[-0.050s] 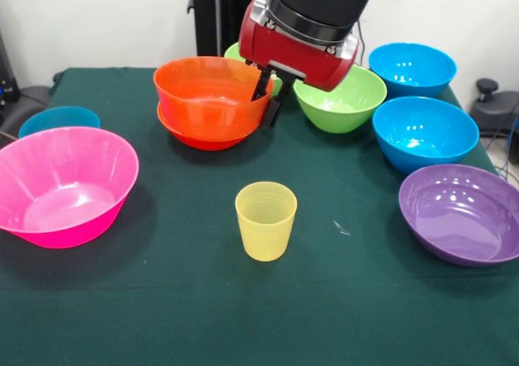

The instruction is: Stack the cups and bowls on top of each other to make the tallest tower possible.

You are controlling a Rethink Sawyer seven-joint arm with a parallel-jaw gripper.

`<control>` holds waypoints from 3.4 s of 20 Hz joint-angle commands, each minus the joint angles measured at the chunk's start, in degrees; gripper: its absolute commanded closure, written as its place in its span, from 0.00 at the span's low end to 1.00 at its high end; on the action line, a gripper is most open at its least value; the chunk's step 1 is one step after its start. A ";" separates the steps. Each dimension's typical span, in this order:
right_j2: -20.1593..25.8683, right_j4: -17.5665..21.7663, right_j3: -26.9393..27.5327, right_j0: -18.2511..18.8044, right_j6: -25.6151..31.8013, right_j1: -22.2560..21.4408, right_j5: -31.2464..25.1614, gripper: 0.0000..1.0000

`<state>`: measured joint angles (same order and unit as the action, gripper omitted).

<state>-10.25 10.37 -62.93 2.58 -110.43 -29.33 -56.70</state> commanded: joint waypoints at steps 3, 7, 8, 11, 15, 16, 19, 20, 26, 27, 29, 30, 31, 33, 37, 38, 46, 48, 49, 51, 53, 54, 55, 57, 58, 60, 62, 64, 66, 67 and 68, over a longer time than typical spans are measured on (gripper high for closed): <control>3.82 1.56 1.41 -0.49 0.57 1.59 -3.19 1.00; 3.62 1.66 1.63 -0.78 0.38 1.51 -3.44 1.00; 3.56 1.65 1.88 -0.91 0.27 1.53 -3.76 1.00; 3.10 1.79 1.93 -1.65 -0.57 1.46 -3.99 1.00; 2.74 1.58 2.07 -2.37 -1.47 1.40 -4.61 1.00; 2.69 1.55 2.26 -2.50 -1.57 1.47 -4.86 1.00; 2.35 1.45 3.02 -3.04 -2.33 1.92 -5.32 1.00; 2.23 1.36 3.32 -3.21 -2.58 2.14 -5.52 1.00; 1.97 0.67 5.41 -3.55 -3.13 3.27 -7.05 1.00; 1.85 0.56 5.49 -3.71 -3.32 3.30 -7.23 1.00; 1.75 0.27 6.01 -3.87 -3.85 3.60 -7.35 1.00; 1.68 0.30 6.17 -3.94 -3.89 3.74 -7.31 1.00; 1.61 0.28 6.26 -4.03 -4.10 3.90 -7.18 1.00; 1.49 0.17 6.36 -4.15 -4.52 4.32 -6.78 1.00; 1.33 0.01 7.01 -4.35 -5.33 5.52 -6.22 1.00; 1.28 -0.08 7.26 -4.38 -5.53 5.76 -6.21 1.00; 1.03 -0.05 7.53 -4.34 -5.65 6.82 -4.77 1.00; 0.71 0.02 6.69 -4.82 -6.24 6.59 -4.08 1.00; 0.64 -0.02 7.14 -4.90 -6.29 6.76 -4.46 1.00; 0.48 -0.28 7.31 -5.19 -6.40 6.56 -5.19 1.00; 0.32 -0.51 7.76 -5.52 -6.71 6.70 -5.98 1.00; 0.26 -0.62 8.11 -5.65 -6.83 6.91 -6.42 1.00; 0.21 -0.74 8.43 -5.75 -7.09 7.08 -6.49 1.00; 0.01 -0.87 8.79 -5.96 -7.08 7.08 -7.07 1.00; -0.08 -1.03 8.65 -6.13 -7.22 6.86 -7.31 1.00; -0.29 -1.36 8.53 -6.46 -7.55 6.59 -7.77 1.00; -0.47 -1.74 9.39 -6.68 -8.14 7.11 -8.15 1.00; -0.49 -2.57 9.91 -6.76 -8.70 7.36 -8.84 1.00; -0.54 -3.23 11.24 -6.77 -9.09 8.03 -9.80 1.00; -0.65 -3.46 12.24 -6.72 -9.15 8.60 -10.28 1.00; -0.84 -3.68 12.99 -6.79 -9.44 8.98 -10.64 1.00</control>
<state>-13.88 8.63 -53.87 -3.64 -110.44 -22.13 -59.50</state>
